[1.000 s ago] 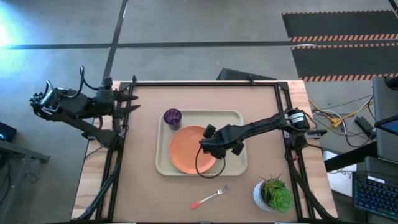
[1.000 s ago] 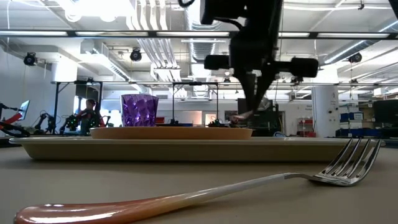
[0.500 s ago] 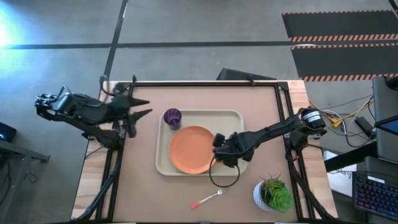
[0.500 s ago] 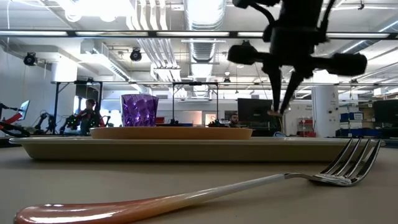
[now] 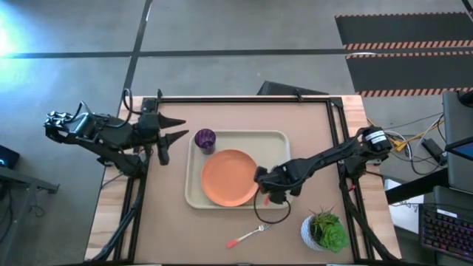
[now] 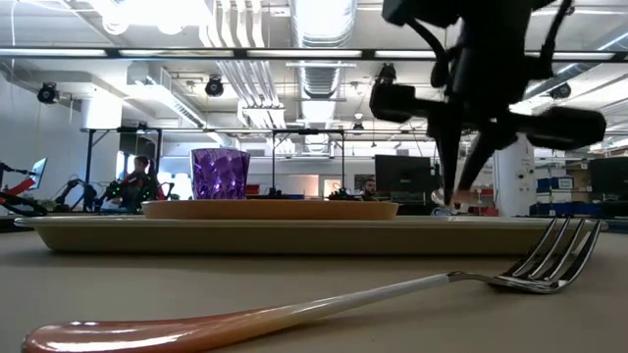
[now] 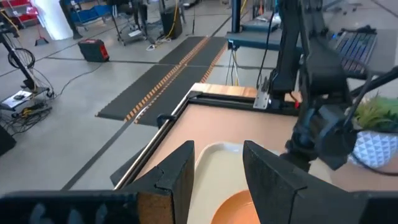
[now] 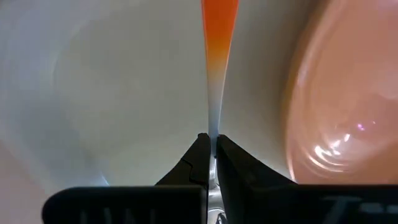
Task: Pick and place plate/cup/fork/spoon on tray
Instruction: Put the orange spoon on the beige tray
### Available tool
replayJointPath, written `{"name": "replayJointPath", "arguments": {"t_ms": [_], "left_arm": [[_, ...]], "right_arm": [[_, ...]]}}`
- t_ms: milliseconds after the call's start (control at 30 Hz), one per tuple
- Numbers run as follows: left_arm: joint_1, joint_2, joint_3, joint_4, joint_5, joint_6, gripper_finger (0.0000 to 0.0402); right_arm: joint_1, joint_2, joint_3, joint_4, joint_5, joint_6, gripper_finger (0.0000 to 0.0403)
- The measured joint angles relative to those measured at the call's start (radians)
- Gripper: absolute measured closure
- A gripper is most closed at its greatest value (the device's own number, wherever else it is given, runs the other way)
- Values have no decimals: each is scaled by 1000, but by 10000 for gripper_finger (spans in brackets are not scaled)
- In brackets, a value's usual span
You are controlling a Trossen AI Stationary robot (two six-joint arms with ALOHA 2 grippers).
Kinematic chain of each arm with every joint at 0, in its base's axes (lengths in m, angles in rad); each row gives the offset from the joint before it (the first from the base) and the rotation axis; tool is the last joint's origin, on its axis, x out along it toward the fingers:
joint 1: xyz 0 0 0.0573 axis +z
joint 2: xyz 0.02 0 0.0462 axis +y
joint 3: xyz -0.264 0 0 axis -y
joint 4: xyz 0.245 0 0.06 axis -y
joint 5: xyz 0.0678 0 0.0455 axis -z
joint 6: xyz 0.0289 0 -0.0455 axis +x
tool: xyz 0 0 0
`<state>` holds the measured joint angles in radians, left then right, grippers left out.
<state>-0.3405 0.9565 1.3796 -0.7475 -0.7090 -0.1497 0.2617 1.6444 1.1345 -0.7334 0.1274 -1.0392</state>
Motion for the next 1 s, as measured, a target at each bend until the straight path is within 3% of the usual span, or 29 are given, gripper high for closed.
{"name": "replayJointPath", "arguments": {"t_ms": [400,833,1000], "left_arm": [[-1,31,0,43,0,0,282],[-1,90,0,61,1,3,282],[-1,85,0,65,0,3,282]], "right_arm": [[-12,-97,-219,66,-93,-107,394],[-75,-110,-276,144,-137,-173,394],[-132,-130,-279,147,-100,-229,394]]}}
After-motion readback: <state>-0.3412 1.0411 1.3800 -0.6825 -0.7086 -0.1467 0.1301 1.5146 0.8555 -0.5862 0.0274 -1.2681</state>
